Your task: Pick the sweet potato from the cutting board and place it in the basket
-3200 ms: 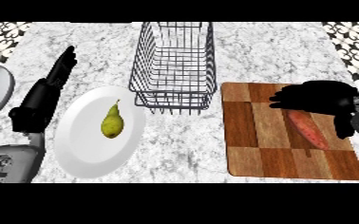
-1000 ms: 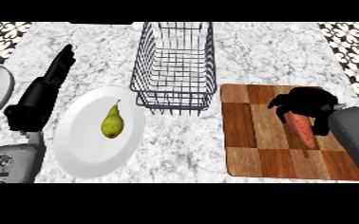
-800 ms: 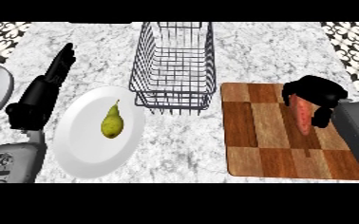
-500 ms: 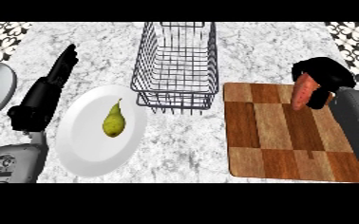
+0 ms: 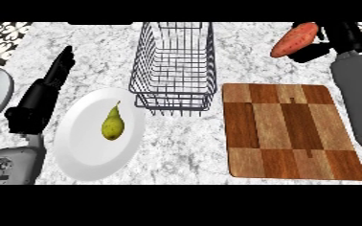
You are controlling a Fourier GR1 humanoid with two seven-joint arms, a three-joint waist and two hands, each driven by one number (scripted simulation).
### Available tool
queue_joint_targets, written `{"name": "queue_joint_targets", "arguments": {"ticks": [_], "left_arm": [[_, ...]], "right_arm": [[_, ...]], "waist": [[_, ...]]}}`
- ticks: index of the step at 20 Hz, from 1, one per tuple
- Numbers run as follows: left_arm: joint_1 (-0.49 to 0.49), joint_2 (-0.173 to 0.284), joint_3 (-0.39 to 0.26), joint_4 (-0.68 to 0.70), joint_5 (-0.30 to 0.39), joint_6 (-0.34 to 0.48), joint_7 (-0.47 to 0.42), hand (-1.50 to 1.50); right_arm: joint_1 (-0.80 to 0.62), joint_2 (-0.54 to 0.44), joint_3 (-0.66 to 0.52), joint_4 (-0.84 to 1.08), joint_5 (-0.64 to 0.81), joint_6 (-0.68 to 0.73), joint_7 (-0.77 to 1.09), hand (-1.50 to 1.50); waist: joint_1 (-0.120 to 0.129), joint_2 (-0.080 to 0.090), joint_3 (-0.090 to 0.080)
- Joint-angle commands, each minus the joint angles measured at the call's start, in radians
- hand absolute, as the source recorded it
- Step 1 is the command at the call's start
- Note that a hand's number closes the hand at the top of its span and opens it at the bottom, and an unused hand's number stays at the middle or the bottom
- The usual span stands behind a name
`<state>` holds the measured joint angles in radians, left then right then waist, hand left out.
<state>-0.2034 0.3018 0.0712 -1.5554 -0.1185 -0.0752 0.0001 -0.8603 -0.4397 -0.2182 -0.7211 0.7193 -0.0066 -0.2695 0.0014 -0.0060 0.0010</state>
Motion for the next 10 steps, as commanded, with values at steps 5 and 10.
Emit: {"name": "queue_joint_targets", "arguments": {"ticks": [5, 10], "left_arm": [[0.025, -0.019, -0.008, -0.003, -0.007, 0.001, -0.013, 0.0], [0.008, 0.002, 0.009, 0.009, 0.0, -0.024, -0.02, 0.0]], "right_arm": [[-0.181, 0.094, -0.027, -0.233, -0.156, 0.156, 0.15, 1.5], [-0.284, 0.086, -0.043, -0.305, -0.259, 0.324, 0.278, 1.5]], "waist": [[-0.01, -0.005, -0.003], [-0.004, 0.001, -0.002]]}}
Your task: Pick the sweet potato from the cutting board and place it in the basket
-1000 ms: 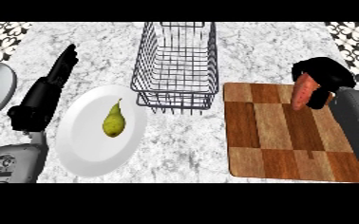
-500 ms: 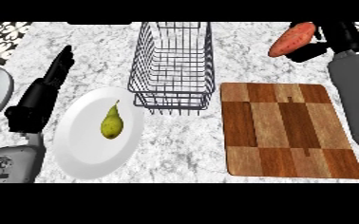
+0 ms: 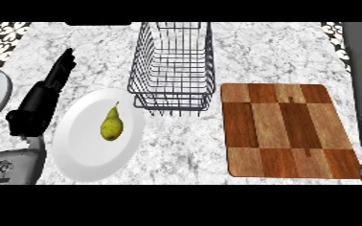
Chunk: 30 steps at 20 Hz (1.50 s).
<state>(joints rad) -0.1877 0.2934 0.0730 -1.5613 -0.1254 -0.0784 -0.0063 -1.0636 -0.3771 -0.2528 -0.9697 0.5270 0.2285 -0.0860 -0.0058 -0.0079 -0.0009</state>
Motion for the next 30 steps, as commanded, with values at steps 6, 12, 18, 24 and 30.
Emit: {"name": "queue_joint_targets", "arguments": {"ticks": [6, 12, 18, 24, 30], "left_arm": [[0.016, -0.003, 0.001, -0.027, -0.002, -0.014, -0.001, 0.0], [-0.032, -0.022, -0.006, -0.016, -0.013, -0.005, 0.034, 0.0], [-0.047, -0.042, -0.004, 0.045, -0.03, 0.009, -0.01, 0.0], [-0.023, -0.025, 0.005, -0.02, -0.025, -0.008, 0.031, 0.0], [-0.026, -0.019, 0.022, 0.011, -0.008, -0.028, -0.005, 0.0]], "right_arm": [[-0.212, 0.122, 0.065, -0.14, -0.073, 0.146, 0.375, 1.5], [-0.328, 0.208, 0.099, -0.036, -0.056, 0.108, 0.484, 1.5], [-0.345, 0.228, 0.144, 0.1, -0.025, 0.131, 0.46, 1.5], [-0.376, 0.299, 0.189, 0.096, -0.013, 0.176, 0.635, 1.5], [-0.371, 0.218, 0.317, 0.145, 0.138, 0.218, 0.582, 1.5]], "waist": [[0.009, 0.001, 0.0], [0.018, 0.007, 0.0], [0.019, 0.012, 0.0], [0.014, 0.006, 0.0], [0.015, 0.009, 0.0]]}}
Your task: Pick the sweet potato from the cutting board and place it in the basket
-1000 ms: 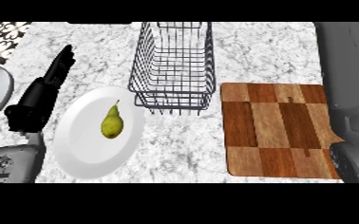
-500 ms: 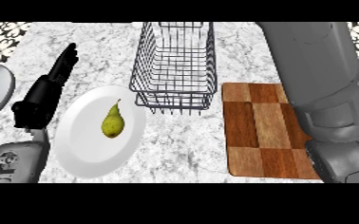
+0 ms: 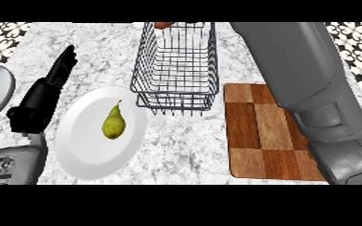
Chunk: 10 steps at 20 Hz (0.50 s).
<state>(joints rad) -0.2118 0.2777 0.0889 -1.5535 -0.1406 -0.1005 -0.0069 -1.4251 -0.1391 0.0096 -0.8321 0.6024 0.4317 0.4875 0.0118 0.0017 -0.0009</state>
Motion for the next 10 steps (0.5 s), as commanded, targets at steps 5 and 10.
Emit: {"name": "queue_joint_targets", "arguments": {"ticks": [5, 10], "left_arm": [[-0.039, 0.006, 0.011, 0.005, 0.004, -0.012, 0.025, 0.0], [0.023, -0.029, -0.012, 0.022, -0.046, 0.025, -0.05, 0.0]], "right_arm": [[0.049, -0.049, 0.108, 0.057, 0.092, 0.089, -0.112, 1.5], [-0.005, 0.034, 0.022, 0.113, 0.028, 0.071, -0.076, -1.5]], "waist": [[-0.005, 0.001, 0.001], [0.003, 0.002, 0.0]]}}
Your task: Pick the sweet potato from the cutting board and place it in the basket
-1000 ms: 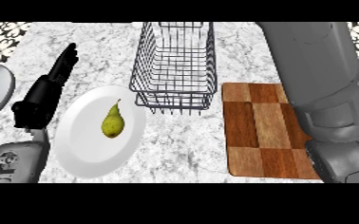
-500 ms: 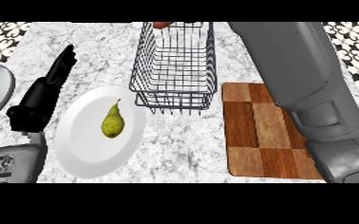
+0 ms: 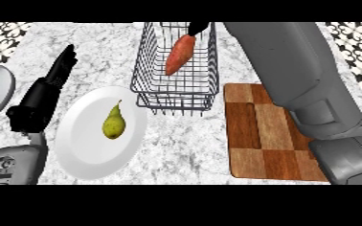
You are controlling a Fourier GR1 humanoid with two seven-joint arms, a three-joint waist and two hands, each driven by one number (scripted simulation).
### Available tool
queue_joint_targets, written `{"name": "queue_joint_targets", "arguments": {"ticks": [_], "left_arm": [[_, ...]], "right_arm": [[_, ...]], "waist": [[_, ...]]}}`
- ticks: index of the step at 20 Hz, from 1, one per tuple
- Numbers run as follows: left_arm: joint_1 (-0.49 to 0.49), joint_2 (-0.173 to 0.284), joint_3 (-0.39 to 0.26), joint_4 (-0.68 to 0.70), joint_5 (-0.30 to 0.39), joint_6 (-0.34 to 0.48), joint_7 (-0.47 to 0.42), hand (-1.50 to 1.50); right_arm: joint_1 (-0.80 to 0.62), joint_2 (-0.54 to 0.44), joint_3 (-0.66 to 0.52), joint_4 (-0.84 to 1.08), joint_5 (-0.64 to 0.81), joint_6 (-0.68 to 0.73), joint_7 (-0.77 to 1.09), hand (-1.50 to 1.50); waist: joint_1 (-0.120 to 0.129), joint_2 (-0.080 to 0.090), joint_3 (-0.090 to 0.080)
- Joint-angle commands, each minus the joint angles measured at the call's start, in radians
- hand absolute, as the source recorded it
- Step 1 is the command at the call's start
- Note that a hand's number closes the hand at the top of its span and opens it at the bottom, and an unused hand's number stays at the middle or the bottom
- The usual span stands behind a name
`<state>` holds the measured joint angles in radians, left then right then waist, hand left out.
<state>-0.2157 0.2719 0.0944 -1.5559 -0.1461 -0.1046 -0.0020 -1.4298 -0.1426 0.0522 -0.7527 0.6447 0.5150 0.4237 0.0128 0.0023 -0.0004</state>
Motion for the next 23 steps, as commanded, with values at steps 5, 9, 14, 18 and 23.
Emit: {"name": "queue_joint_targets", "arguments": {"ticks": [5, 9, 14, 18, 23], "left_arm": [[-0.017, 0.024, 0.026, 0.016, 0.016, -0.032, 0.006, 0.0], [0.016, 0.013, 0.022, -0.007, 0.017, -0.026, -0.015, 0.0], [0.038, 0.024, 0.031, -0.011, 0.02, -0.036, -0.016, 0.0], [-0.009, 0.022, 0.043, -0.005, 0.024, -0.026, 0.006, 0.0], [0.012, -0.029, -0.026, -0.062, -0.016, -0.004, 0.046, 0.0]], "right_arm": [[-0.006, 0.022, -0.102, -0.003, -0.075, -0.035, -0.027, -1.5], [0.005, 0.063, -0.235, -0.016, -0.147, -0.222, 0.009, -1.5], [-0.001, -0.016, -0.369, -0.023, -0.187, -0.388, 0.044, -1.5], [0.078, -0.026, -0.41, -0.032, -0.183, -0.528, 0.007, -1.5], [0.085, -0.199, -0.509, 0.027, -0.235, -0.506, -0.063, -1.5]], "waist": [[-0.004, -0.003, 0.0], [0.001, -0.001, 0.0], [0.003, 0.0, 0.0], [-0.007, 0.001, 0.001], [0.004, 0.004, 0.001]]}}
